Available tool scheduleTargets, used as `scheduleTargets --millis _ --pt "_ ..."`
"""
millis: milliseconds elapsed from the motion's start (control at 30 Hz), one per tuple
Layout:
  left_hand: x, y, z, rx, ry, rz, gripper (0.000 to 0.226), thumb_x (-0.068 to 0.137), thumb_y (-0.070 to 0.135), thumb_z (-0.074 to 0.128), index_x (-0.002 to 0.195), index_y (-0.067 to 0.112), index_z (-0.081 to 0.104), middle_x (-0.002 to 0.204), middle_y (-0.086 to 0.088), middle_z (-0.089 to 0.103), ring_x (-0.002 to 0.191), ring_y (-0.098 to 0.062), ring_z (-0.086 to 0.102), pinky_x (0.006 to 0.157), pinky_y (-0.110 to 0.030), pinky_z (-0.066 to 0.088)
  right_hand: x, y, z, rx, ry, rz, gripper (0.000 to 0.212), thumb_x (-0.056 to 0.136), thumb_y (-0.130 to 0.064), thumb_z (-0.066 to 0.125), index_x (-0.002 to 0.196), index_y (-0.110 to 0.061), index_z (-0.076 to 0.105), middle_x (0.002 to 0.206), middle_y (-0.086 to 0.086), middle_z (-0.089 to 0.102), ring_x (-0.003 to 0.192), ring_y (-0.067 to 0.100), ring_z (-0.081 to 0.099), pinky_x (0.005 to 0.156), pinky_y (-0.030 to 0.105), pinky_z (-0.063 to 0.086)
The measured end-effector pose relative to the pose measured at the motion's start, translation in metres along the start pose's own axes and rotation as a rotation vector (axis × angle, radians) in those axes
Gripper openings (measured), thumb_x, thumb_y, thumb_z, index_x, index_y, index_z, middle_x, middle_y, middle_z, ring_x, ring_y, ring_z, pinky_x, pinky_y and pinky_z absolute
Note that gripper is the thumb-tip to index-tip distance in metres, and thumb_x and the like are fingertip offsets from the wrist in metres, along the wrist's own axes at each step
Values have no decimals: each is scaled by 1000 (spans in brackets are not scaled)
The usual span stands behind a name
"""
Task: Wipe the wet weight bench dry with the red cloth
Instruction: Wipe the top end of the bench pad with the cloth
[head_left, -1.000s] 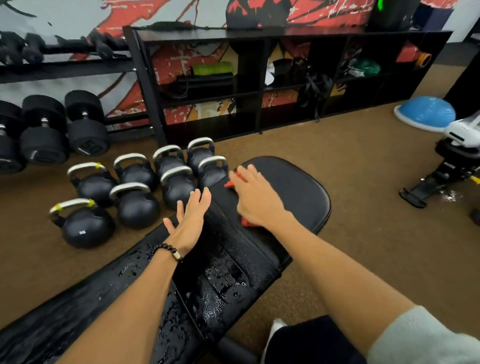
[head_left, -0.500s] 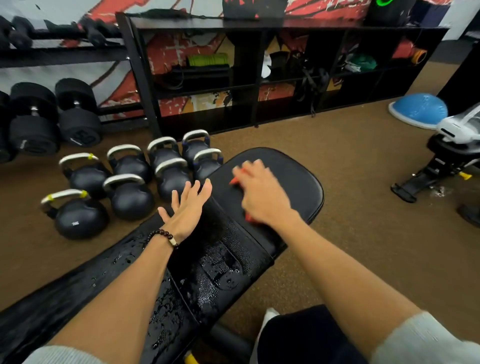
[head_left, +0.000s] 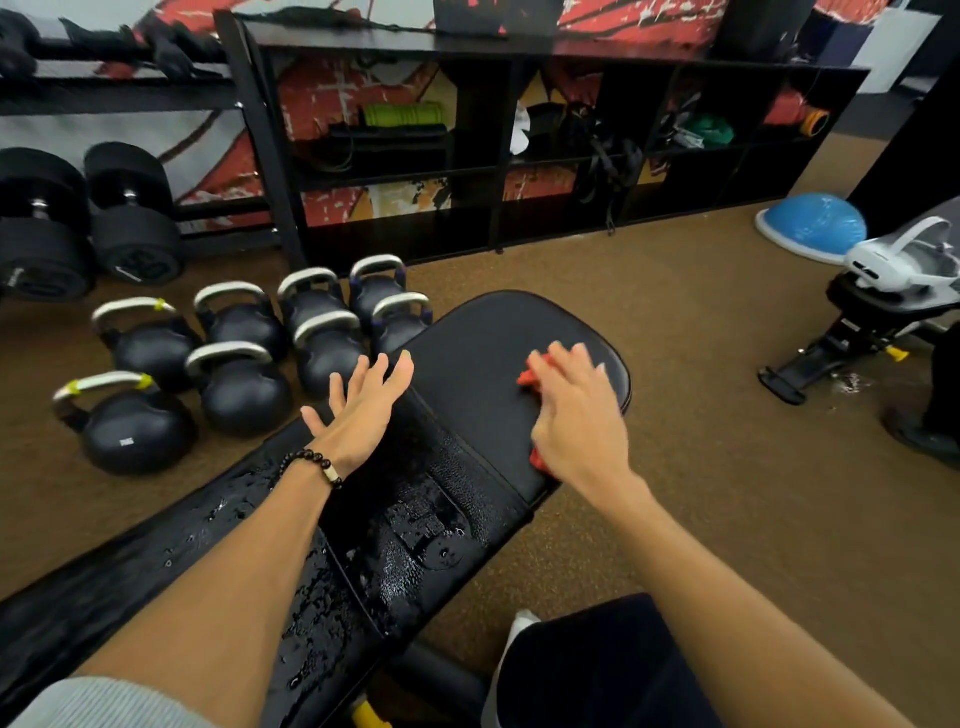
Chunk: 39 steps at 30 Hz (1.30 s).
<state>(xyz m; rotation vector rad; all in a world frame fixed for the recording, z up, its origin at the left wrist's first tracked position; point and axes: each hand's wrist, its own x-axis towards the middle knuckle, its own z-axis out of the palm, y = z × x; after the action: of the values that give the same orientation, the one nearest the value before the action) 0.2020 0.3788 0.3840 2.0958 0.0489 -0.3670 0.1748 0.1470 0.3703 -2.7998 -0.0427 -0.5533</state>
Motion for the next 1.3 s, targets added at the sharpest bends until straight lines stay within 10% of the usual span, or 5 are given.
scheduleTargets --millis 167,367,667,967,1300 --pt "1 -1 0 -20 -5 7 113 52 95 16 154 47 12 163 21 -5 149 -9 -18 110 -50 -27 -59 26 -7 52 -100 -410 55 93 -7 36 146 -17 49 156 4 39 150 24 25 124 46 14" --pt "0 -1 0 -8 -11 14 114 50 96 16 154 48 12 163 21 -5 149 -10 -18 110 -51 -26 15 73 -25 213 8 201 48 102 -3 40 146 -20 48 159 4 35 152 29 18 123 51 15" --pt "5 -7 1 -57 -1 21 113 50 97 18 153 50 14 162 25 -2 149 -7 -15 112 -50 -26 -64 8 -8 8 -176 -405 55 93 -15 40 147 -21 44 154 6 43 148 29 30 120 49 19" --pt "3 -2 1 -110 9 19 112 49 96 21 152 51 16 161 26 1 150 -4 -11 113 -48 -24 85 24 -9 -44 -92 274 35 94 -20 43 126 -8 51 129 18 53 121 39 47 99 49 38" --pt "5 -6 0 -165 5 12 89 71 82 21 152 49 17 162 24 2 150 -5 -11 112 -46 -25 -3 -29 4 71 -404 -423 43 105 -20 40 149 -17 43 161 3 31 153 25 15 125 43 14"
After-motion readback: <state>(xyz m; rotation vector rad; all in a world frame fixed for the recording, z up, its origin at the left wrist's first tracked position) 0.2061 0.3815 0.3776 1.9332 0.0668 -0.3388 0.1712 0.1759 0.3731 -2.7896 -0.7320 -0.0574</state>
